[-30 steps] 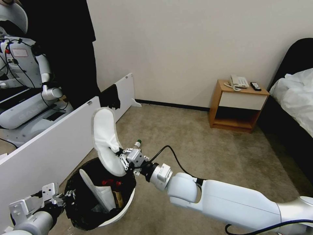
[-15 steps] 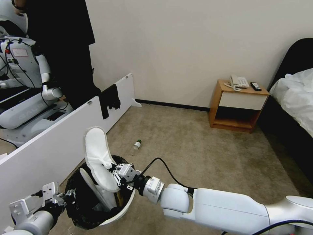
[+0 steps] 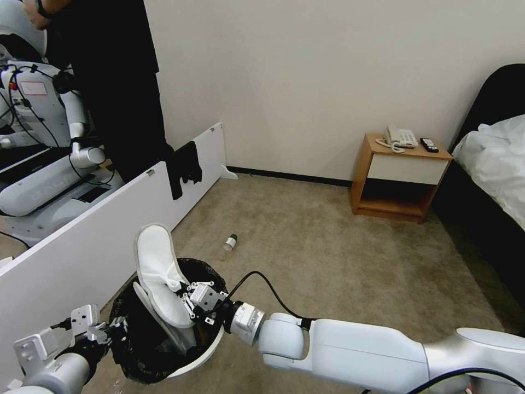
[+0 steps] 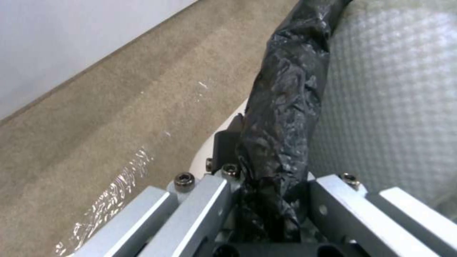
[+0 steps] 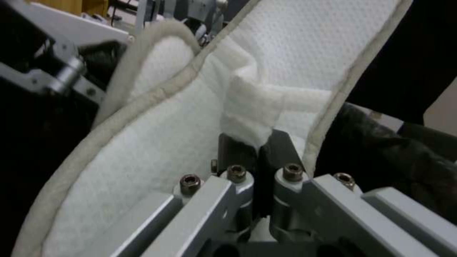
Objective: Pick up the trash bin, then pick up the garbage from the floor and place it into the trash bin.
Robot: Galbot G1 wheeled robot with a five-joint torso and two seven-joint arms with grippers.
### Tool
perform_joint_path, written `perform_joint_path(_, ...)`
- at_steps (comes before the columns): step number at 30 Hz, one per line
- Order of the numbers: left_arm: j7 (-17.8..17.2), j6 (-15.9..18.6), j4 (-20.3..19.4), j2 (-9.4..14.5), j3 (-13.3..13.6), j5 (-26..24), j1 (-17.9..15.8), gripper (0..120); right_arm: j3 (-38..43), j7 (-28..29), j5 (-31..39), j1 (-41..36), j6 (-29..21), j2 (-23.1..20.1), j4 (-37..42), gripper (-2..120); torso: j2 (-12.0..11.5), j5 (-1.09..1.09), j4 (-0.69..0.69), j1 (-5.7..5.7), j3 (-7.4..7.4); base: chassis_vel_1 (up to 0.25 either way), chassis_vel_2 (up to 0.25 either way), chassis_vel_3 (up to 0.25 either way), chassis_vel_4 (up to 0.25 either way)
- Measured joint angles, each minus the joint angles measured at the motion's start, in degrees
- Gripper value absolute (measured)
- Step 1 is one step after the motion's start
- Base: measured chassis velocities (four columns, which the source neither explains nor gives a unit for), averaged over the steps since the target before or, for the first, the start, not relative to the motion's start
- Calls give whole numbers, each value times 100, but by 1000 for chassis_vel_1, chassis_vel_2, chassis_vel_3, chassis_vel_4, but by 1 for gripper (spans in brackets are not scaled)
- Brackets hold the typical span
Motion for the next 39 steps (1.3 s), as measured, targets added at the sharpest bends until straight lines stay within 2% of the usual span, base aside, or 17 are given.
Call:
perform_joint_path(11, 12, 3, 16, -11, -2, -7, -5, 2, -23, -45, -169, -192, 126, 178, -485, 0, 0, 0, 0, 0, 0, 0, 0, 0, 0)
perform_joint_path(33, 29, 4, 100, -8, 38, -8, -57, 2, -52, -56, -291, -410, 173, 168, -657, 0, 0, 1, 0, 0, 0, 0, 0, 0, 0)
perform_joint_path(37, 33, 4, 101, 6, 32, -11, -55, 2, -49, -33, -259, -411, 133, 124, -563, 11, 0, 1, 0, 0, 0, 0, 0, 0, 0)
perform_joint_path(39, 34, 4, 103, 6, 26, -12, -56, 2, -45, -12, -249, -402, 112, 119, -514, 23, 0, 1, 0, 0, 0, 0, 0, 0, 0)
